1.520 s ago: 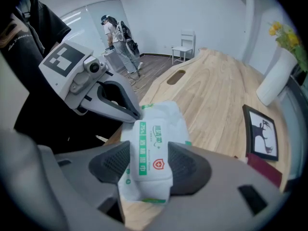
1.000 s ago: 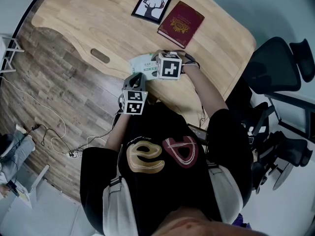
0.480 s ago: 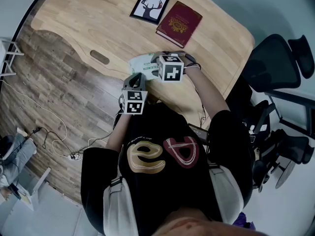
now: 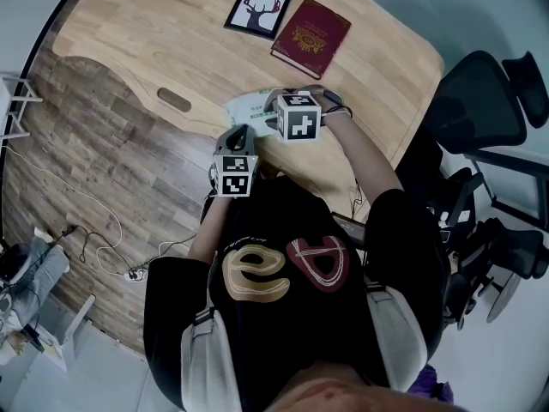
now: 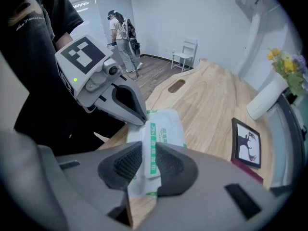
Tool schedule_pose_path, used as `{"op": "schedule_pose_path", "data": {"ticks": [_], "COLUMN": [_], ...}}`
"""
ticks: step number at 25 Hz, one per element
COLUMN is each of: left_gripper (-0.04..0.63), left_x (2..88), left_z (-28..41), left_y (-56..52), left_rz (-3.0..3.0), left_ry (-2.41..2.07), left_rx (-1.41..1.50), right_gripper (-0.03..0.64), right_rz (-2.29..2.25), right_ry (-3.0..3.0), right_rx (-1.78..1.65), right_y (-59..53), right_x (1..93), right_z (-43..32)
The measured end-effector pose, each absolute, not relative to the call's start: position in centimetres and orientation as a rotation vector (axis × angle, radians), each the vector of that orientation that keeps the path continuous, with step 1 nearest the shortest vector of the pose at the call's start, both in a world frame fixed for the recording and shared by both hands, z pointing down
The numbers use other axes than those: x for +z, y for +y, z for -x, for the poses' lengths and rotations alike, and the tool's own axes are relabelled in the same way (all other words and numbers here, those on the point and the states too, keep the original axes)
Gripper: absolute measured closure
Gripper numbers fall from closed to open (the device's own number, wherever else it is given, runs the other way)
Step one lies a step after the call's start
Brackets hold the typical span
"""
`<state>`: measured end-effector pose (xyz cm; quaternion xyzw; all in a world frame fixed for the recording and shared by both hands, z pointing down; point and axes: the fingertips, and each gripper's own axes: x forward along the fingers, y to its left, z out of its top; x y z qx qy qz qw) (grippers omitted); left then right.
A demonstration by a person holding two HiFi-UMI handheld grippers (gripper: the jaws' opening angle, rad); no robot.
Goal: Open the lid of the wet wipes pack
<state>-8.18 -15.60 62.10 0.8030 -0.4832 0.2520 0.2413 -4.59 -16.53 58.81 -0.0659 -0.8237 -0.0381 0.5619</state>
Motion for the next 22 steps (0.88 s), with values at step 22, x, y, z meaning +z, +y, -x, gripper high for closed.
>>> {"op": "schedule_pose_path", "data": {"ticks": [22], "left_gripper": [0.578], "left_x": [61.7], "left_z": [8.3], "left_y": [-15.9], "left_rz": [-2.214], "left_ry": [-1.304], "left_rx": [0.673], "right_gripper": [0.574], "right_rz": [0.128], "right_ry": [-1.969], "right_rx": [-0.08], "right_y": [-18.1], "right_x": [57.1], "right_z": [4.7]}}
